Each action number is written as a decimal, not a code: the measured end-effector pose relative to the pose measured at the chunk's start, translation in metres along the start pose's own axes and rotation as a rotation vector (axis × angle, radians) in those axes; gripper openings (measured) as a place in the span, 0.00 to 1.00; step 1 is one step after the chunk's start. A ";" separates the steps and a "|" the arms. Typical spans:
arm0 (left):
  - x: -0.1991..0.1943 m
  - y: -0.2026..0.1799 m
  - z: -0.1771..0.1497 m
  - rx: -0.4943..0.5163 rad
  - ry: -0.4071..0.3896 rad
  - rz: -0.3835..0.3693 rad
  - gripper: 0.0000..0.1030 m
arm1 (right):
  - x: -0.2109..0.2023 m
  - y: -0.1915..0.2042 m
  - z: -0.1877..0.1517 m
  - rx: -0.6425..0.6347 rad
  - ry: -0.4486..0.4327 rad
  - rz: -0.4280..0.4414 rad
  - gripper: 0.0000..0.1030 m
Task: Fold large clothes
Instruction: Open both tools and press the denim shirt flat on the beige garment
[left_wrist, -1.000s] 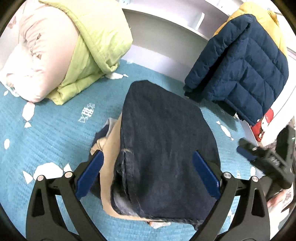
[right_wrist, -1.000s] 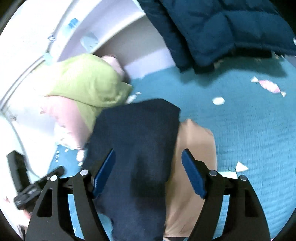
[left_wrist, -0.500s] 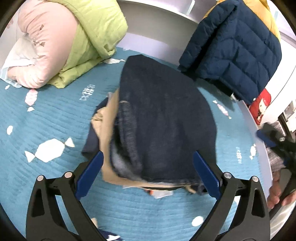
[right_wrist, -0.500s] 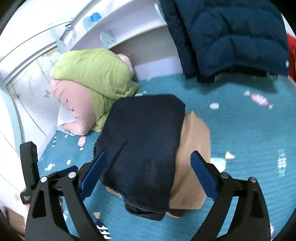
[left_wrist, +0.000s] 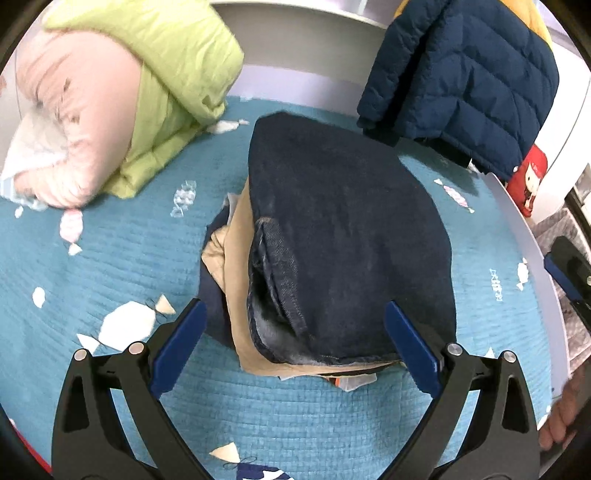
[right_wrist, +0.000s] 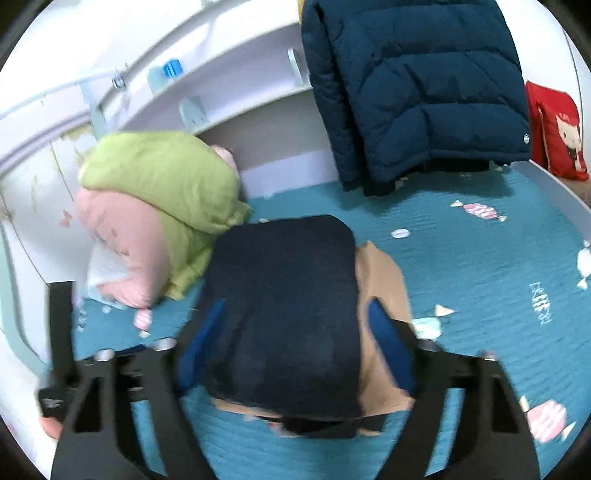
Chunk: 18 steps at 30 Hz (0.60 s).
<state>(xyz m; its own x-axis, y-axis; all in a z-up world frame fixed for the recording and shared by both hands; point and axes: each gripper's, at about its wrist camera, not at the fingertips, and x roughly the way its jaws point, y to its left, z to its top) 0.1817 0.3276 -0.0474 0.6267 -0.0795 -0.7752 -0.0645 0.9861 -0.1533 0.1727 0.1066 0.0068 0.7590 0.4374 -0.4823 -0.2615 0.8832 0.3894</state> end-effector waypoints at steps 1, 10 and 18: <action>-0.002 -0.004 0.002 0.005 -0.010 0.019 0.94 | -0.005 0.001 0.002 0.000 0.000 0.015 0.65; -0.001 -0.048 0.011 -0.041 0.001 0.071 0.94 | -0.021 -0.021 0.024 -0.112 0.030 0.094 0.65; 0.002 -0.087 0.015 -0.125 -0.007 0.229 0.94 | -0.032 -0.077 0.043 -0.136 0.064 0.242 0.65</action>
<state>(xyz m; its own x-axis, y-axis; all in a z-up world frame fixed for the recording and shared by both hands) 0.1999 0.2437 -0.0265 0.5900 0.1448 -0.7943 -0.3003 0.9526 -0.0495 0.1941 0.0170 0.0257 0.6267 0.6446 -0.4379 -0.5119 0.7642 0.3924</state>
